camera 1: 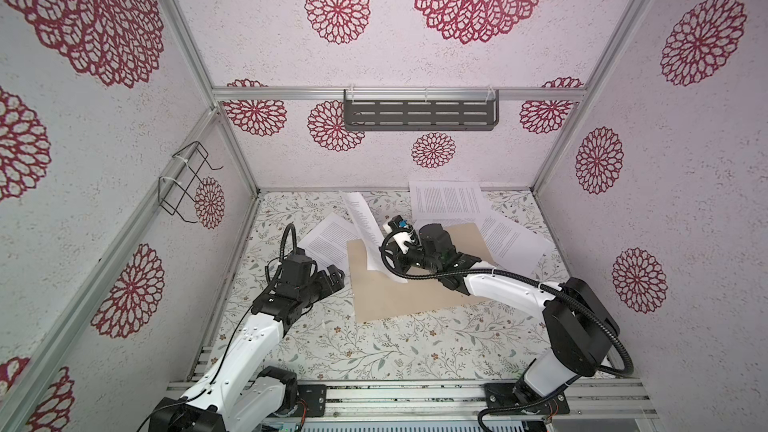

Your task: Put the files into the folder

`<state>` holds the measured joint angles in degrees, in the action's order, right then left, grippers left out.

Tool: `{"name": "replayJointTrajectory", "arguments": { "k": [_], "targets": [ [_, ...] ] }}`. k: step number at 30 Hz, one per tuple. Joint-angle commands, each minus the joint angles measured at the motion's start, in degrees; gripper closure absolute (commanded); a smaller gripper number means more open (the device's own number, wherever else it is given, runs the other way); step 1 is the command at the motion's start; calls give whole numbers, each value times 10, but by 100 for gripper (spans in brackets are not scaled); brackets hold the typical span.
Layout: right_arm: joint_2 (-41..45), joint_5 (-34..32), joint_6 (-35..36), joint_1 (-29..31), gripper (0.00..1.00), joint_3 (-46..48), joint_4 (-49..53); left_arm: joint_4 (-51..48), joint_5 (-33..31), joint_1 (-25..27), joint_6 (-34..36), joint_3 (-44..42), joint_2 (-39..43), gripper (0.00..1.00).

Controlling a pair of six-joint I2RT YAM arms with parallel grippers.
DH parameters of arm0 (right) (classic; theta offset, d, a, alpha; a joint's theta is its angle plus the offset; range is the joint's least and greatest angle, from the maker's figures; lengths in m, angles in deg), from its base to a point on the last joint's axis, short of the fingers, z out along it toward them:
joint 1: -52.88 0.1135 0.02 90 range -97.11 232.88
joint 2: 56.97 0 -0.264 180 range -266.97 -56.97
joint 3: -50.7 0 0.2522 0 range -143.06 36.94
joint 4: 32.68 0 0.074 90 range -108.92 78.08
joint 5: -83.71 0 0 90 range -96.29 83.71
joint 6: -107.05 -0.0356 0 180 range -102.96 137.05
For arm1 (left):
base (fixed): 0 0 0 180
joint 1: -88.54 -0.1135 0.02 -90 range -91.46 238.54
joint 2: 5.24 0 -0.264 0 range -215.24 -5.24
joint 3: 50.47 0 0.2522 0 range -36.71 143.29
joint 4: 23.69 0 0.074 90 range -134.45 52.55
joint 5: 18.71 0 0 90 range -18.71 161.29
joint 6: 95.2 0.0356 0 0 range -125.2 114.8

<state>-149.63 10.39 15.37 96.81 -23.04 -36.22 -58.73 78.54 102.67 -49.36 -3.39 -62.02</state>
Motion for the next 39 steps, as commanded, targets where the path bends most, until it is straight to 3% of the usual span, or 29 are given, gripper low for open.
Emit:
{"name": "replayJointTrajectory", "arguments": {
  "k": [1,15,39],
  "targets": [
    [24,43,-14,4,100,6,-24,8,7,-7,7,-4,-3,3],
    [34,92,-34,8,100,15,-29,11,10,-10,5,-7,0,3],
    [59,112,-73,22,100,50,-21,14,18,-17,4,-6,3,3]
  ]
}}
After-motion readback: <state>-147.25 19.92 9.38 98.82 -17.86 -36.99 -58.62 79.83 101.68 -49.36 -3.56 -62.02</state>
